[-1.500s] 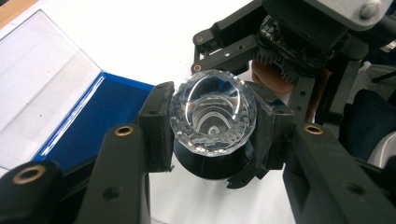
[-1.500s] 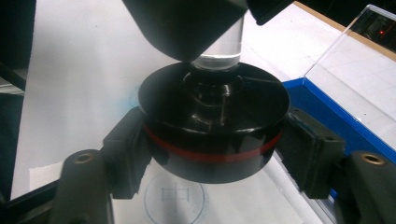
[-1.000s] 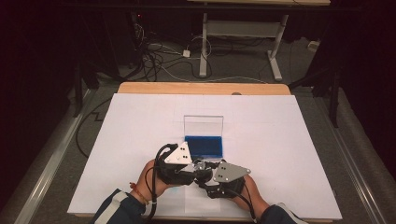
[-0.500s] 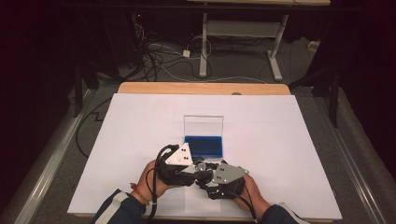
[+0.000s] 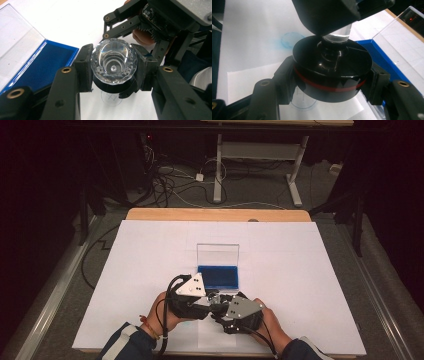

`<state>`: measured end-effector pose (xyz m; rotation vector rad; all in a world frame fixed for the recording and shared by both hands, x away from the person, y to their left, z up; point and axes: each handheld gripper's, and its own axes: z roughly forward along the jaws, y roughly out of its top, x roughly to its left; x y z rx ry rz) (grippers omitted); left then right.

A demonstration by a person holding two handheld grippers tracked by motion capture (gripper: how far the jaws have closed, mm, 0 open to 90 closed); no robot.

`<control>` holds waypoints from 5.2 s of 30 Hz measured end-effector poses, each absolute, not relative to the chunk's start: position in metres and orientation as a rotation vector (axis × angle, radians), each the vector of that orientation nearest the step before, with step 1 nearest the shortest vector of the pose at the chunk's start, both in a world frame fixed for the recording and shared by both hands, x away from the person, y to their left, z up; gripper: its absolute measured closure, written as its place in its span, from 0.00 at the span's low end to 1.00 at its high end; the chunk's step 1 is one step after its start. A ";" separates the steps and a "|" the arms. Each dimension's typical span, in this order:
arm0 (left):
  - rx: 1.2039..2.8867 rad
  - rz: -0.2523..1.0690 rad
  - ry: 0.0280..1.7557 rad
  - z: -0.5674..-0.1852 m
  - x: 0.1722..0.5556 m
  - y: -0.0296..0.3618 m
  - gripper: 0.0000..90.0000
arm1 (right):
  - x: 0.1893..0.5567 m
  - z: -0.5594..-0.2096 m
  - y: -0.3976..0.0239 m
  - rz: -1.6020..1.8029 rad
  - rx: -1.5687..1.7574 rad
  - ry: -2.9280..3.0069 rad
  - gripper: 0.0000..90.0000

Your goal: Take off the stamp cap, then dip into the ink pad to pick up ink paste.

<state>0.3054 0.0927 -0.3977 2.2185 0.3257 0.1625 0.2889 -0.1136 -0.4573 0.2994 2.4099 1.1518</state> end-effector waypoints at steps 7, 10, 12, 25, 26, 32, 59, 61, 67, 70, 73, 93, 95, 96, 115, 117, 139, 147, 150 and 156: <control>2.217 0.188 0.309 -0.396 0.302 0.092 0.60 | 0.289 -0.456 -0.115 1.185 0.296 2.426 0.43; 2.225 0.216 0.305 -0.395 0.300 0.090 0.61 | 0.290 -0.457 -0.115 1.192 0.297 2.434 0.43; 2.231 0.233 0.298 -0.395 0.298 0.089 0.61 | 0.291 -0.457 -0.116 1.219 0.312 2.447 0.43; 2.227 0.254 0.296 -0.398 0.296 0.085 0.61 | 0.293 -0.459 -0.117 1.235 0.356 2.488 0.43; 2.227 0.254 0.296 -0.398 0.296 0.085 0.61 | 0.293 -0.459 -0.117 1.243 0.361 2.495 0.43; 2.213 0.250 0.287 -0.399 0.296 0.086 0.61 | 0.295 -0.459 -0.119 1.293 0.386 2.536 0.43; 2.156 0.216 0.352 -0.400 0.301 0.095 0.61 | 0.291 -0.452 -0.123 1.259 0.403 2.498 0.43; 2.152 0.225 0.358 -0.400 0.300 0.096 0.61 | 0.291 -0.452 -0.125 1.256 0.401 2.489 0.43; 2.134 0.244 0.367 -0.400 0.298 0.096 0.61 | 0.290 -0.452 -0.124 1.274 0.432 2.491 0.44; 2.147 0.237 0.361 -0.401 0.300 0.097 0.61 | 0.289 -0.451 -0.124 1.232 0.407 2.475 0.44; 2.155 0.252 0.356 -0.401 0.297 0.096 0.61 | 0.288 -0.452 -0.122 1.205 0.406 2.474 0.44; 2.020 0.324 0.396 -0.380 0.297 0.130 0.61 | 0.288 -0.452 -0.130 1.136 0.433 2.478 0.43; 2.024 0.343 0.398 -0.380 0.296 0.133 0.61 | 0.289 -0.451 -0.133 1.106 0.400 2.465 0.43; 2.026 0.338 0.400 -0.380 0.297 0.135 0.61 | 0.288 -0.450 -0.135 1.092 0.385 2.465 0.43; 2.114 0.356 0.439 -0.390 0.308 0.147 0.61 | 0.286 -0.433 -0.208 1.123 0.493 2.343 0.43; 2.119 0.368 0.448 -0.390 0.309 0.149 0.61 | 0.287 -0.433 -0.215 1.133 0.512 2.326 0.43; 2.158 0.363 0.476 -0.395 0.317 0.156 0.61 | 0.285 -0.435 -0.232 1.126 0.566 2.296 0.43; 2.190 0.333 0.462 -0.393 0.323 0.148 0.61 | 0.281 -0.437 -0.239 1.115 0.603 2.306 0.43; 2.196 0.331 0.464 -0.392 0.328 0.147 0.61 | 0.279 -0.438 -0.246 1.110 0.626 2.297 0.43; 2.233 0.325 0.451 -0.384 0.338 0.140 0.61 | 0.279 -0.437 -0.253 1.104 0.667 2.288 0.43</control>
